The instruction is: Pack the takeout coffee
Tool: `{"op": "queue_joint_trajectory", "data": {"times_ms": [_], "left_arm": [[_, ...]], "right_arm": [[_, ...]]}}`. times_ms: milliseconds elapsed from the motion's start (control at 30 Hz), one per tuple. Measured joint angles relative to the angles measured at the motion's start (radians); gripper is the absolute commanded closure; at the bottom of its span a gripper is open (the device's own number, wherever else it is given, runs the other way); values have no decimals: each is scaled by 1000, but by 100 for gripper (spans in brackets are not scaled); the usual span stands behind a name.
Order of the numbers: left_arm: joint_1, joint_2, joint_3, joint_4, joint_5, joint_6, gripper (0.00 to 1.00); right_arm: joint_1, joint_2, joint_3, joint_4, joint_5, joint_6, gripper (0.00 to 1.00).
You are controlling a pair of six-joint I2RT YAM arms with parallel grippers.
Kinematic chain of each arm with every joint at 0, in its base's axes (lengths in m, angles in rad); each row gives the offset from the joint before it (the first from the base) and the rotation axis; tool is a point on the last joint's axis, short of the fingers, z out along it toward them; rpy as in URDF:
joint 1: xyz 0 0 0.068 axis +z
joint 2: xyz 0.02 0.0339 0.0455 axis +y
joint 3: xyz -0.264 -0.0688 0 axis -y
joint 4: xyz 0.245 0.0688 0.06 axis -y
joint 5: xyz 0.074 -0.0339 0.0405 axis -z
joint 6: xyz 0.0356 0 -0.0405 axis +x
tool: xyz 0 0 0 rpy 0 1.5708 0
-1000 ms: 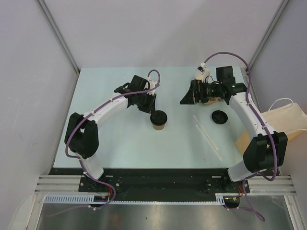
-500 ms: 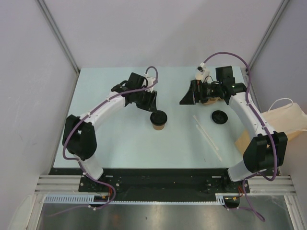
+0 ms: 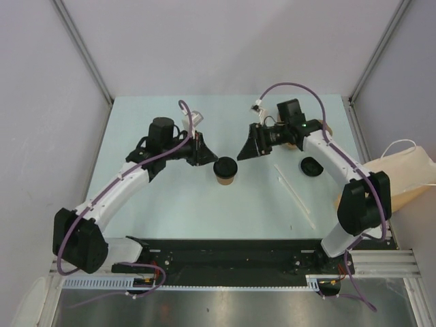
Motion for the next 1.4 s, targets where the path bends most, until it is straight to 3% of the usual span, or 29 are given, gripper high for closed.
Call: {"op": "queue_joint_trajectory", "data": {"times_ms": [267, 867, 1400], "left_arm": [[0, 137, -106, 124, 82, -165, 96], [32, 344, -106, 279, 161, -274, 100], [51, 434, -97, 335, 238, -301, 100]], "right_arm": [[90, 148, 0, 52, -74, 63, 70], [77, 364, -4, 259, -214, 256, 72], [63, 452, -3, 244, -254, 271, 79]]}}
